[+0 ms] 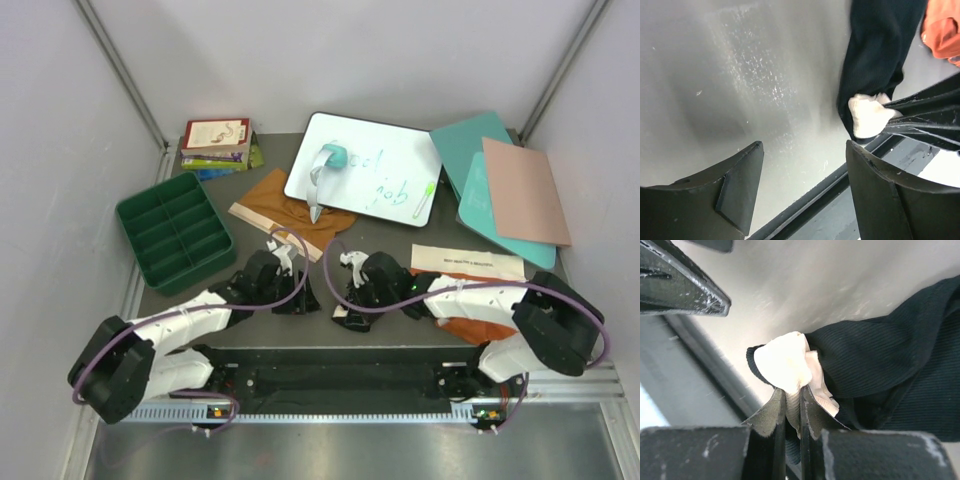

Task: Roll the underwear
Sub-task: Roll the underwear to the center of the board.

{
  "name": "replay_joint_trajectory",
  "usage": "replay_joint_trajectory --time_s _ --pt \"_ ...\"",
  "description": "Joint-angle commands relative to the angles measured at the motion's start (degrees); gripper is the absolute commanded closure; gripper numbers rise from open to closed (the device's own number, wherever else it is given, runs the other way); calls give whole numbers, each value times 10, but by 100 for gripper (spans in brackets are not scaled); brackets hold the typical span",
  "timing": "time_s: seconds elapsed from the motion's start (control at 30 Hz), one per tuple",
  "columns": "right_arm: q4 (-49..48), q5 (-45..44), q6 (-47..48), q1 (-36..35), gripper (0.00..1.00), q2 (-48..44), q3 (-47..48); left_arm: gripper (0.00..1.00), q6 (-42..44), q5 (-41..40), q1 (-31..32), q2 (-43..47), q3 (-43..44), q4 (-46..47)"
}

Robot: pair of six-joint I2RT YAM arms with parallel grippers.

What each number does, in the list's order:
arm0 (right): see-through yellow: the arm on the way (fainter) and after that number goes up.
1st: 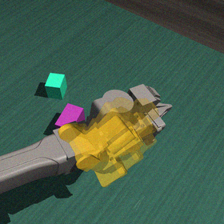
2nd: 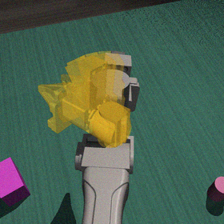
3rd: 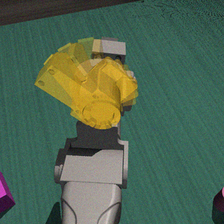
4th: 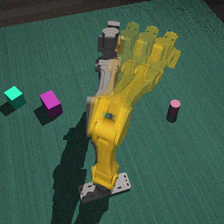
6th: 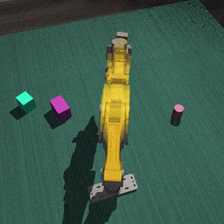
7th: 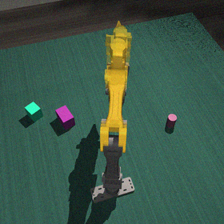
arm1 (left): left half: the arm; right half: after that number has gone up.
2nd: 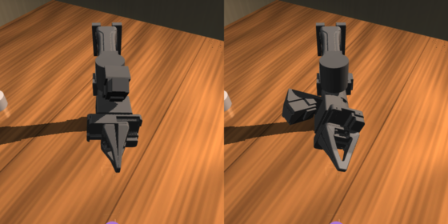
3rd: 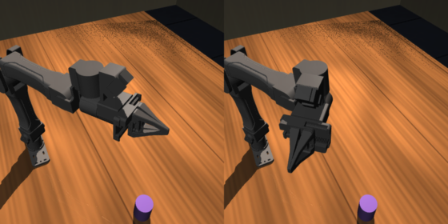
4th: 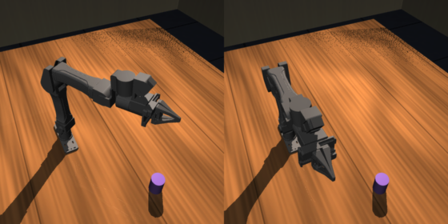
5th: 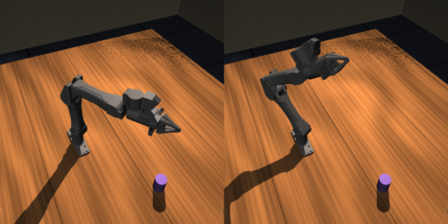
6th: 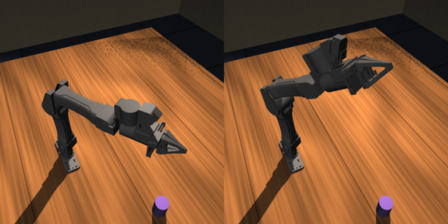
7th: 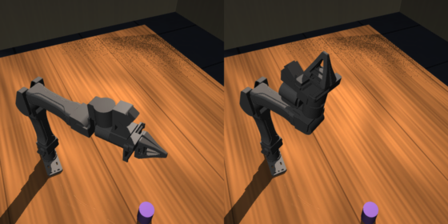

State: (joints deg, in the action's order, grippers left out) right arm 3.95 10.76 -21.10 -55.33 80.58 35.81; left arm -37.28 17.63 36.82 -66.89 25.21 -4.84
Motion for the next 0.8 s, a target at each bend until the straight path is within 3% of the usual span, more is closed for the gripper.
replay_joint_trajectory --time_s 0.0,0.27,0.77 --pt "11 194 -39 61 100 13 40 28 19 -3 11 34 -19 61" --pt "49 293 -34 158 100 100 83 27 34 -2 62 15 -28 178" --pt "68 350 -12 249 100 180 99 32 38 -17 95 -110 -38 396"
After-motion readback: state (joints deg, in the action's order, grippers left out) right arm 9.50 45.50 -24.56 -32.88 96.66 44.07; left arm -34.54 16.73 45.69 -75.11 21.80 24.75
